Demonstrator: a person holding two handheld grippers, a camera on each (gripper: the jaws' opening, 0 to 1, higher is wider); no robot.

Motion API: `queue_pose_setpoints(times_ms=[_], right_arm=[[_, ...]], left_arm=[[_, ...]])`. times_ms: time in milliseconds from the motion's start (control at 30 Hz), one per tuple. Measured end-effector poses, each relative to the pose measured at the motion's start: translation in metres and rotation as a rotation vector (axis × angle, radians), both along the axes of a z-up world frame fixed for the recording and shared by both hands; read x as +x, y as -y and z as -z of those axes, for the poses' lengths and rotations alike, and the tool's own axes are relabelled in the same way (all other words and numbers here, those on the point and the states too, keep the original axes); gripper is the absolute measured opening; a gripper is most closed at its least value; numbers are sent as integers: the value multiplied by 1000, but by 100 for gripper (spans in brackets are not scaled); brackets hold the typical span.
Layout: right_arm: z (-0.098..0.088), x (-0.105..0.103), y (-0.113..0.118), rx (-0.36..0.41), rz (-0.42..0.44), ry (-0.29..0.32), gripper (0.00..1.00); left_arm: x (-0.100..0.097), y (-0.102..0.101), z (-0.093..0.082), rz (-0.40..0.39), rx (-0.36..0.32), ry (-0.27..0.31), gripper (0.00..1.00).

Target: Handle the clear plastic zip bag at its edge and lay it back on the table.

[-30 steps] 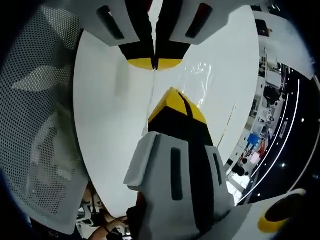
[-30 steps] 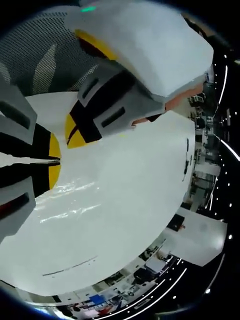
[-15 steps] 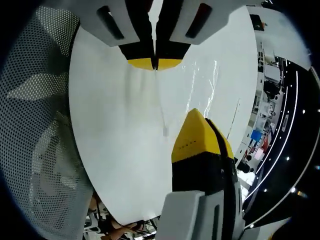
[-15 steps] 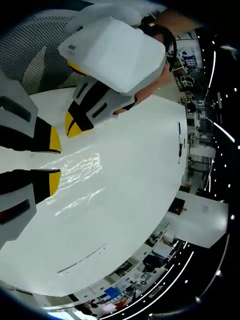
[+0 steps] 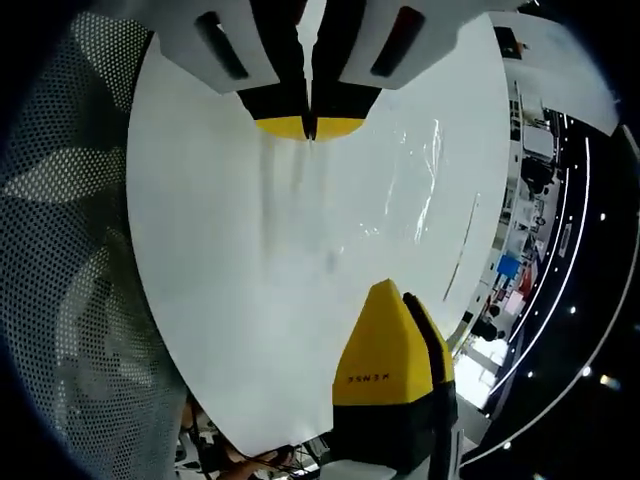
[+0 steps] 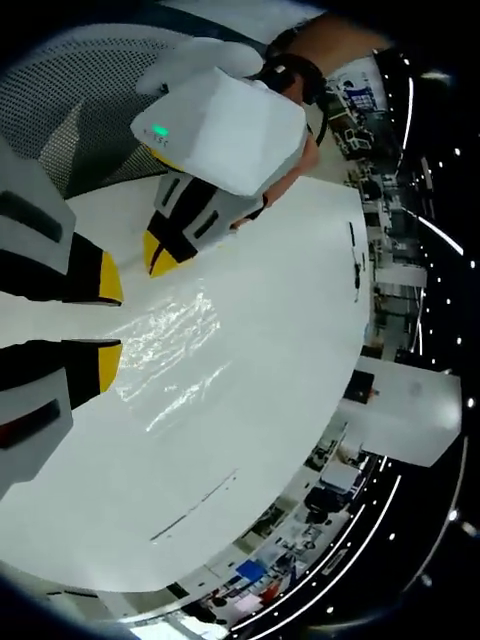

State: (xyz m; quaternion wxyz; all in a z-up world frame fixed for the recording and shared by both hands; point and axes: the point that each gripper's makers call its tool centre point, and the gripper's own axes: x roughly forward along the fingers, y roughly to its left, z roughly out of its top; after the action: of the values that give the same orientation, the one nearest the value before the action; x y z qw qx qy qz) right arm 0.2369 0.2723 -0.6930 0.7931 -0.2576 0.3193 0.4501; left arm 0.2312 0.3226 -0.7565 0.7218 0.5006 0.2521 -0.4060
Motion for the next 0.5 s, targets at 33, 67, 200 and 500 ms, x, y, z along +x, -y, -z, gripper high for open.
queue_pose_setpoints(times_ms=[33,67,200,500], right_arm=[[1,0,1,1,5,-3,10],[1,-1,1,5,9,-6,10],[3,-7,7,9,23,-14,10],[4,-12,14,9,49,-31,10]], left_arm=[[1,-1,0,-3,-1,0,0],[1,-1,0,-5,-2,0,0],[3,-3,1,-15,-3,2,0],[8,-2,2,-41,-7,-6,0]])
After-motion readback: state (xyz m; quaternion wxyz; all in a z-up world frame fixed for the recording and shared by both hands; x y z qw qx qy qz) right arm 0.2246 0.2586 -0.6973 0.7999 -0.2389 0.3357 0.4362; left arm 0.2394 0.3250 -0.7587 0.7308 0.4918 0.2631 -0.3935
